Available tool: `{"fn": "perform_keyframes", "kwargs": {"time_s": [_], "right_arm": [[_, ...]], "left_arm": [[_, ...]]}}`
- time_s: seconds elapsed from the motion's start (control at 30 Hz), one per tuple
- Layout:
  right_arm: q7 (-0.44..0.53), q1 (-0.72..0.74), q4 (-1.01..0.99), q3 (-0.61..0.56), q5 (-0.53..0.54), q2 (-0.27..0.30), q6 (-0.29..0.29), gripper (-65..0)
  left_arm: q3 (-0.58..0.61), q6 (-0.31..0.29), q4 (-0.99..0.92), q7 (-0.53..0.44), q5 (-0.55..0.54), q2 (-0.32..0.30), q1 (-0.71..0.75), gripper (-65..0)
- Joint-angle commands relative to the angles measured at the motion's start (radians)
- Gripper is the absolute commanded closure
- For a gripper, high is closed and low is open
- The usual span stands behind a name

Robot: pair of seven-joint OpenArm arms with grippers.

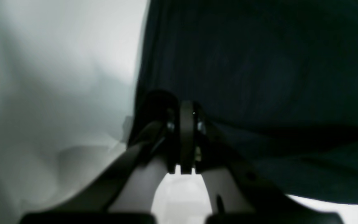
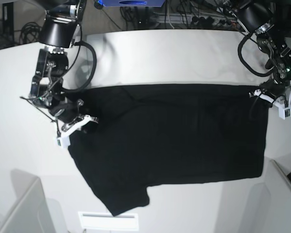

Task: Fold the T-shirt properly
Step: 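Lift the grasped edge with both grippers and fold it over the shirt body, then open both grippers and raise them off the shirt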

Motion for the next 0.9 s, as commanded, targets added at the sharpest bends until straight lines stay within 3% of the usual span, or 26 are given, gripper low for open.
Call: {"fn": "perform_keyframes", "kwargs": {"time_s": [0.0,0.4,0.87], "right_arm": [[0.019,0.034,0.004,-0.002,0.019,0.008,0.008,0.0],[0.069,0.108,-0.103,-0.002,0.019,0.022,0.008,0.0],[0.091,0.096,-0.083,0.007,0.028,0.034,0.009,0.0]], "left_arm": [[-0.002,0.004,0.002,-0.015,0.019,-0.012,-0.021,0.0],[-0.002,0.004,-0.049,-0.019,0.049,-0.014,-0.079,0.0],[-0.014,0.004,-0.049,-0.019,0.054,-0.015,-0.124,0.0]]}}
